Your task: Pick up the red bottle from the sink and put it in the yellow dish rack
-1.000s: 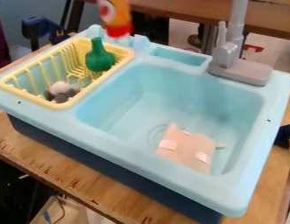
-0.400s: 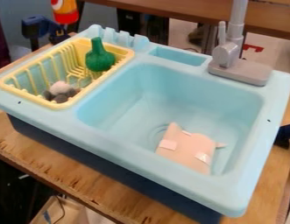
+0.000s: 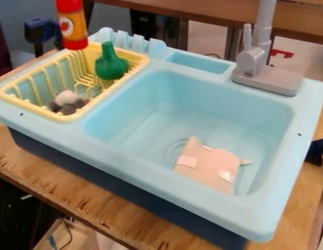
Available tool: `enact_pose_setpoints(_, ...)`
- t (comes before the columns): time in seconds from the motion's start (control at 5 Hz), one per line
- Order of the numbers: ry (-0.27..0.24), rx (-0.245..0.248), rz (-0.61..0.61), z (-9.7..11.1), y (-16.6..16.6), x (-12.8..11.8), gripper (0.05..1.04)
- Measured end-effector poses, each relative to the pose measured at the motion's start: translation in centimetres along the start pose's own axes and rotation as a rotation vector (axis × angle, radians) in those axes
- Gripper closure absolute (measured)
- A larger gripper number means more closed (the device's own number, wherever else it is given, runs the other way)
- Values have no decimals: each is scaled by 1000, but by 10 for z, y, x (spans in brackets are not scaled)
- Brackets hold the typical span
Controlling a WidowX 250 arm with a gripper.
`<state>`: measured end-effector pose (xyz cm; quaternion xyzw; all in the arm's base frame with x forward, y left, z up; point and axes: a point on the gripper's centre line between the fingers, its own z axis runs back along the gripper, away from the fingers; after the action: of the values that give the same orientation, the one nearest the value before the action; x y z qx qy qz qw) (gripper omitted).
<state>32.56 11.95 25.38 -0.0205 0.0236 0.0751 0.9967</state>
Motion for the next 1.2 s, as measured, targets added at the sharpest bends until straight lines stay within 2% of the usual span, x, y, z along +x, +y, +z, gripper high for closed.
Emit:
enact_pose_setpoints(0.2,41,0,12,-15,3,9,749)
enact_pose_setpoints(0.6,85,10,40,-33,10,27,749)
enact_pose_setpoints(0.8,80,-14,27,-43,8,35,749)
enact_pose_setpoints(1.0,71,-16,-9,-49,-4,41,749)
enact_pose_setpoints(1.2,89,-7,-9,-61,-3,41,749)
